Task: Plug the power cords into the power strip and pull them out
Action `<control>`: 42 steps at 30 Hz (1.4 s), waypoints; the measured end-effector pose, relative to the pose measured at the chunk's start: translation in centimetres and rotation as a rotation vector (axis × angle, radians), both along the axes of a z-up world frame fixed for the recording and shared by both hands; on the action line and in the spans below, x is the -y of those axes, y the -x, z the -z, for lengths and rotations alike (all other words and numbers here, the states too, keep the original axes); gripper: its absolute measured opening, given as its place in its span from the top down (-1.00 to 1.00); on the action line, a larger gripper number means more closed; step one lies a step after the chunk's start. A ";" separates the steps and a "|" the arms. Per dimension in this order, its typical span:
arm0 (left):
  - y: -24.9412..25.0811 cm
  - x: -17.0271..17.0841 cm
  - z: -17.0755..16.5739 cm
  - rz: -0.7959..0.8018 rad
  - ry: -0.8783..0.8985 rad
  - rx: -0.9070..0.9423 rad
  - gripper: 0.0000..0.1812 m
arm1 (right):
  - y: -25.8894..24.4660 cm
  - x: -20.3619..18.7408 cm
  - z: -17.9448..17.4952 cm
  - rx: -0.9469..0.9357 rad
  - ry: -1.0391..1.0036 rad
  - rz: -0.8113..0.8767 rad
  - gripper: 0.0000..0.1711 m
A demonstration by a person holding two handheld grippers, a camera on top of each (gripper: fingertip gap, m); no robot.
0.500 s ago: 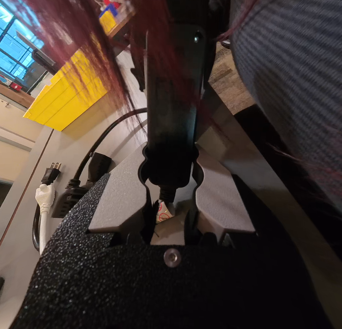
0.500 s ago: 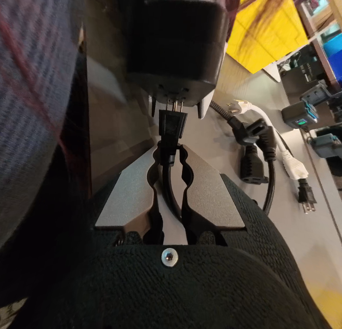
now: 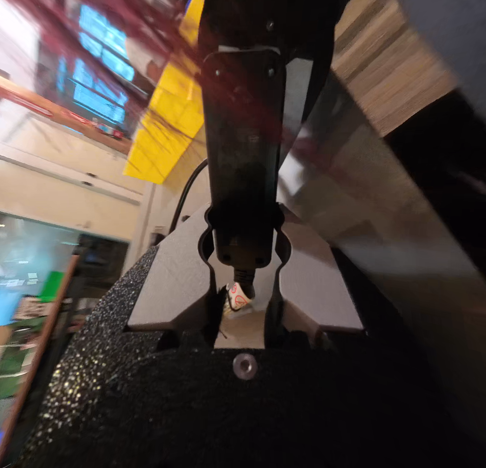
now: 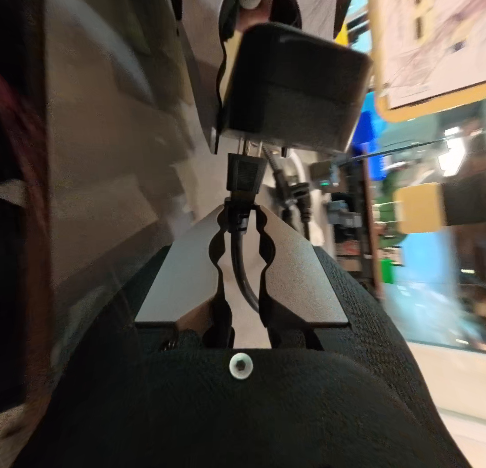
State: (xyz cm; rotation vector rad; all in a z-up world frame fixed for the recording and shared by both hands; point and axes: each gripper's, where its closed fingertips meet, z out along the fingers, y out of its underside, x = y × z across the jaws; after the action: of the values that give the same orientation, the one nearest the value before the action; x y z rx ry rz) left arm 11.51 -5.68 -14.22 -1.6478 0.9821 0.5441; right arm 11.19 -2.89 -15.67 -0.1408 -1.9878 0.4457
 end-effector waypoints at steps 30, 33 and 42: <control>2.7 -1.0 -0.3 -0.041 -0.115 -0.074 0.54 | 5.5 -0.9 1.0 -0.075 -0.121 0.160 0.74; 2.3 -1.0 0.0 -0.019 -0.107 -0.085 0.54 | 5.4 -0.6 1.2 -0.091 -0.141 0.125 0.74; 2.3 -1.0 0.6 -0.009 -0.062 -0.025 0.54 | 5.0 -0.3 1.4 -0.086 -0.144 0.092 0.77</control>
State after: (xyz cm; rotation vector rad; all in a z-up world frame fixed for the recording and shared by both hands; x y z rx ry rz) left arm 9.19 -4.71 -14.77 -1.5945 0.9669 0.5974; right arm 6.22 -2.58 -17.04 -0.1198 -1.9132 0.2447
